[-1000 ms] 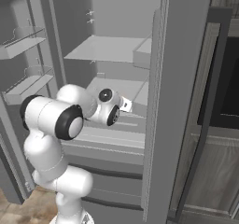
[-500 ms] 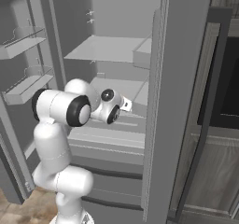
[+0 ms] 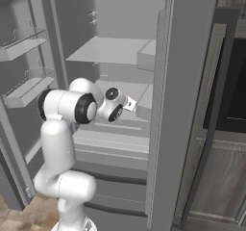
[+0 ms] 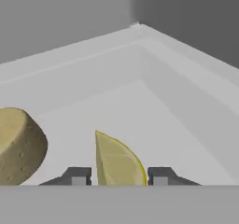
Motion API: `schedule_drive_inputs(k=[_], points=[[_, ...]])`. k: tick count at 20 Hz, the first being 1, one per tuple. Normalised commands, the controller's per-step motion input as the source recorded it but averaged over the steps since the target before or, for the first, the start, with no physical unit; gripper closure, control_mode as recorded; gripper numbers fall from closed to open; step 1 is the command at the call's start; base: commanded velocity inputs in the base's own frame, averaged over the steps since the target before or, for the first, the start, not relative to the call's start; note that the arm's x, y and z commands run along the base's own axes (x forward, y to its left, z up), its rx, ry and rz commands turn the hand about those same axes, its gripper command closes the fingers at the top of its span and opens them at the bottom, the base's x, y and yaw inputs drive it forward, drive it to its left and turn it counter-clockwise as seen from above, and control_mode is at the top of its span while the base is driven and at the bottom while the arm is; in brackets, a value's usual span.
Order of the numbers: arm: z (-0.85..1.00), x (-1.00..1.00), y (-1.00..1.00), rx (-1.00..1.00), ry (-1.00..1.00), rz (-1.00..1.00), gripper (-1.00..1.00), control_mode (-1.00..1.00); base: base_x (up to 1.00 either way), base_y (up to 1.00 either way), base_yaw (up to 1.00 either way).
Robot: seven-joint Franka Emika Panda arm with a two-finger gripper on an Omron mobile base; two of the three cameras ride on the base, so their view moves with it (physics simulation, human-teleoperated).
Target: Move the cheese and lemon wedge from the top shelf to the second highest shelf to make space. Then, place the pitcher from the counter on the cleared top shelf.
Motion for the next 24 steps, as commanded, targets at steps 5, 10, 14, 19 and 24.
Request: schedule_drive_inputs(k=[5,10,14,19,24], points=[[-0.01,0.16,-0.19,0.04,-0.05,0.00,-1.00,-1.00,0.00,0.00,0.00],[0.00,0.04,-0.07,0.01,-0.07,0.00,-1.00,-1.00,0.00,0.00,0.00],[0.00,-0.03,0.00,0.00,-0.07,0.00,-1.00,-1.00,0.00,0.00,0.00],[0.31,-0.26,-0.01,0.00,-0.12,0.00,-1.00,-1.00,0.00,0.00,0.00],[0.56,-0.48,-0.07,-0.01,-0.06,0.01,-1.00,-1.00,0.00,0.00,0.00]])
